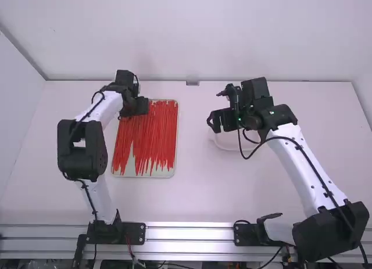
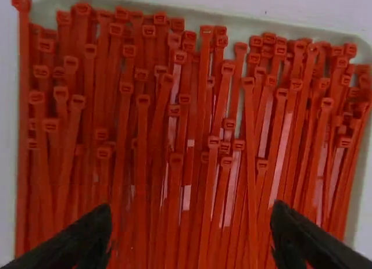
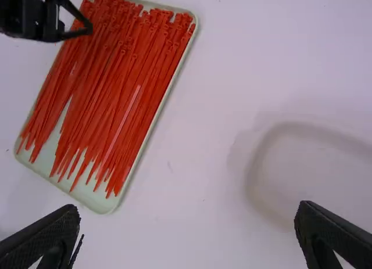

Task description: Fasten the cable tie

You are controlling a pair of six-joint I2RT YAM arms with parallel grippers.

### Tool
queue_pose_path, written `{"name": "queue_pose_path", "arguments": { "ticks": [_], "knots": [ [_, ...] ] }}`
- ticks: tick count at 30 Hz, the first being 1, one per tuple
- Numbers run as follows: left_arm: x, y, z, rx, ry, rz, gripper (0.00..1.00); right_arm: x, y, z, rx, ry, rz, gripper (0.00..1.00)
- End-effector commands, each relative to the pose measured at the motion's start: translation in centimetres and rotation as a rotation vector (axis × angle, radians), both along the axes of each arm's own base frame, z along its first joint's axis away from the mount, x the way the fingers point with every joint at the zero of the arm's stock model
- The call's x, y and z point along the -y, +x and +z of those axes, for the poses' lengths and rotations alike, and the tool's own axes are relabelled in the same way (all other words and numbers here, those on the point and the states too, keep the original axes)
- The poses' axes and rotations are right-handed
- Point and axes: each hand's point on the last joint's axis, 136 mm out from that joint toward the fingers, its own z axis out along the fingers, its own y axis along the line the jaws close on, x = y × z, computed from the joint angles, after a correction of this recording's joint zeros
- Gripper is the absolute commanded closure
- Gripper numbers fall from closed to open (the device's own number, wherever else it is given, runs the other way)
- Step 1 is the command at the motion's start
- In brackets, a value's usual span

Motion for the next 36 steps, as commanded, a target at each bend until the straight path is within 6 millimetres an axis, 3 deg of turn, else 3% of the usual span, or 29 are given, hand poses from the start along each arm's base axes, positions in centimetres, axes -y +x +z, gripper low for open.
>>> {"name": "queue_pose_path", "arguments": {
  "ticks": [1,4,9,20,28,36],
  "knots": [
    [0.3,-0.8,-1.9,-0.028,-0.022,-0.002,0.39,-0.2,0.5,1.2,0.035,0.013,-0.002,0.01],
    [0.3,-0.9,-2.9,-0.016,-0.023,-0.003,0.46,-0.4,1.0,0.6,0.023,0.013,0.000,0.01],
    [0.3,-1.1,-4.5,0.009,-0.021,-0.003,0.46,-1.6,2.1,-0.9,-0.003,0.042,0.033,0.01],
    [0.3,-0.1,-4.6,0.080,-0.009,-0.027,0.52,-3.0,3.2,-2.8,-0.018,0.049,0.066,0.01],
    [0.2,1.0,-4.0,0.133,-0.007,-0.027,0.52,-4.8,3.7,-2.2,0.048,0.055,0.121,0.01],
    [0.3,1.2,-5.7,0.117,-0.010,-0.026,0.55,-5.2,3.8,-1.9,0.063,0.060,0.126,0.01]
  ]
}}
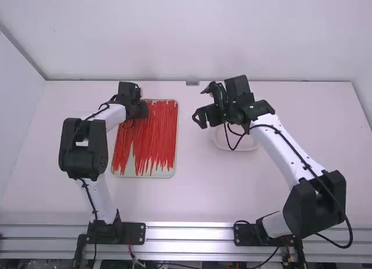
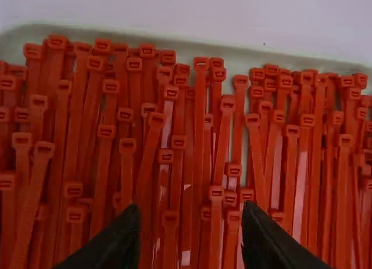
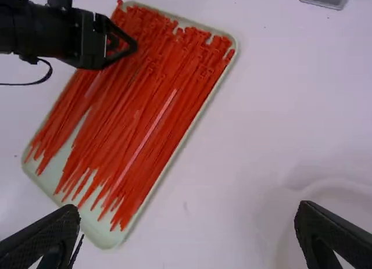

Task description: Fasten the cable tie

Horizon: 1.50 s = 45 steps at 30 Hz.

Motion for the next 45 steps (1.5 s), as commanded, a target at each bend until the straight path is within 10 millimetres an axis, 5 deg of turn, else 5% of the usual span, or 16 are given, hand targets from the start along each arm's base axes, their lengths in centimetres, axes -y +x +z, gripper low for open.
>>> {"name": "queue_pose_path", "arguments": {
  "ticks": [1,17,45],
  "knots": [
    [0.1,-0.9,-2.6,-0.060,-0.002,-0.014,0.55,-0.3,0.5,0.7,0.018,0.007,0.002,0.01],
    [0.0,-0.8,-3.6,-0.069,-0.009,0.000,0.69,-0.2,0.6,0.7,0.019,0.007,-0.001,0.01],
    [-0.4,-1.3,-4.0,-0.093,0.027,-0.006,0.77,0.0,0.8,0.8,0.023,0.007,-0.006,0.01]
  ]
}}
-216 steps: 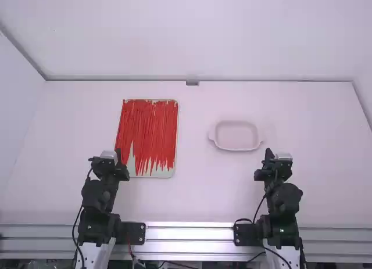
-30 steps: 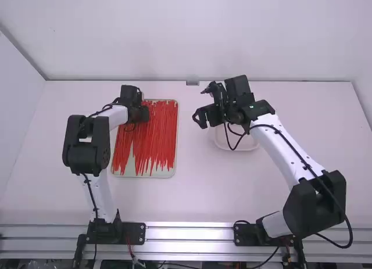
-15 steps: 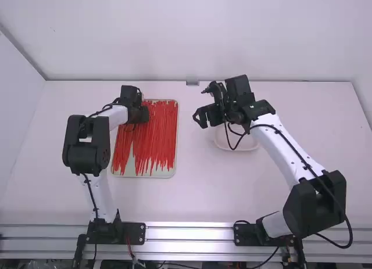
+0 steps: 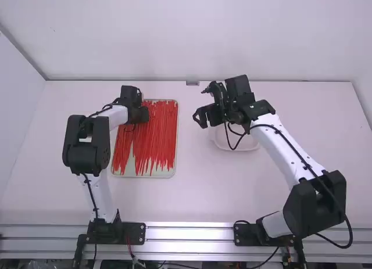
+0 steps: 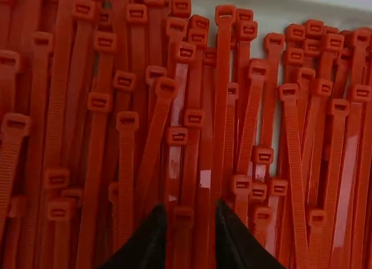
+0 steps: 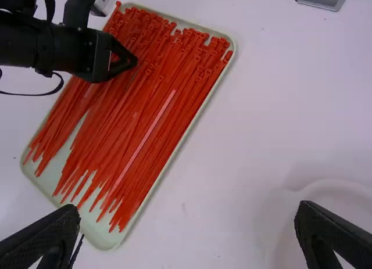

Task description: Fasten the cable tie

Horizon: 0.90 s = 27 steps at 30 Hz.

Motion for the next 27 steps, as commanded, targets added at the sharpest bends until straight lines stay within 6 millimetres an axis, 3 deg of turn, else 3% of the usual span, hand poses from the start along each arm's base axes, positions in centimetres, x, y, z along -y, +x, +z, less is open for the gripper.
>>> {"name": "queue_pose_path", "arguments": {
  "ticks": [1,27],
  "knots": [
    [-0.21,-0.56,-1.03,-0.026,0.016,-0.013,0.78,-0.14,0.62,0.74,0.020,0.007,-0.001,0.01],
    [-0.50,-0.58,-1.14,-0.021,0.058,-0.053,0.80,-0.12,0.57,0.69,0.019,0.004,0.000,0.01]
  ]
}}
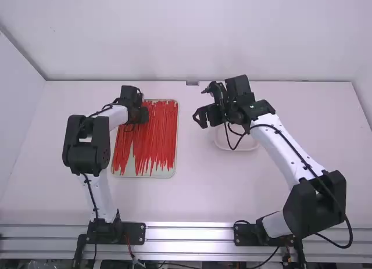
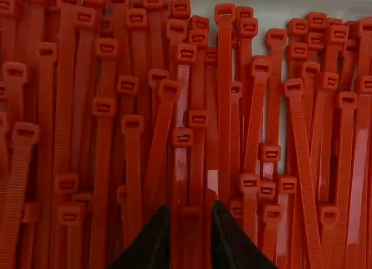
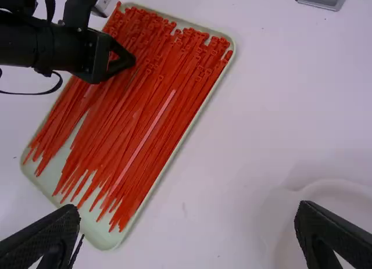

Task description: Fasten the cable tie

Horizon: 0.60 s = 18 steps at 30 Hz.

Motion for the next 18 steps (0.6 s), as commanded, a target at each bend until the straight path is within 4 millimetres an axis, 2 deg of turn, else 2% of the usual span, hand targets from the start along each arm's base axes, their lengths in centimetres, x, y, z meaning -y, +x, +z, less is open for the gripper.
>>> {"name": "queue_pose_path", "arguments": {
  "ticks": [1,18],
  "knots": [
    [-0.22,-0.55,-1.07,-0.024,0.013,-0.005,0.80,-0.12,0.57,0.69,0.018,0.004,0.000,0.01],
    [-0.22,-0.28,-0.87,-0.014,0.015,-0.004,0.77,-0.13,0.56,0.69,0.017,0.006,-0.001,0.01]
  ]
}}
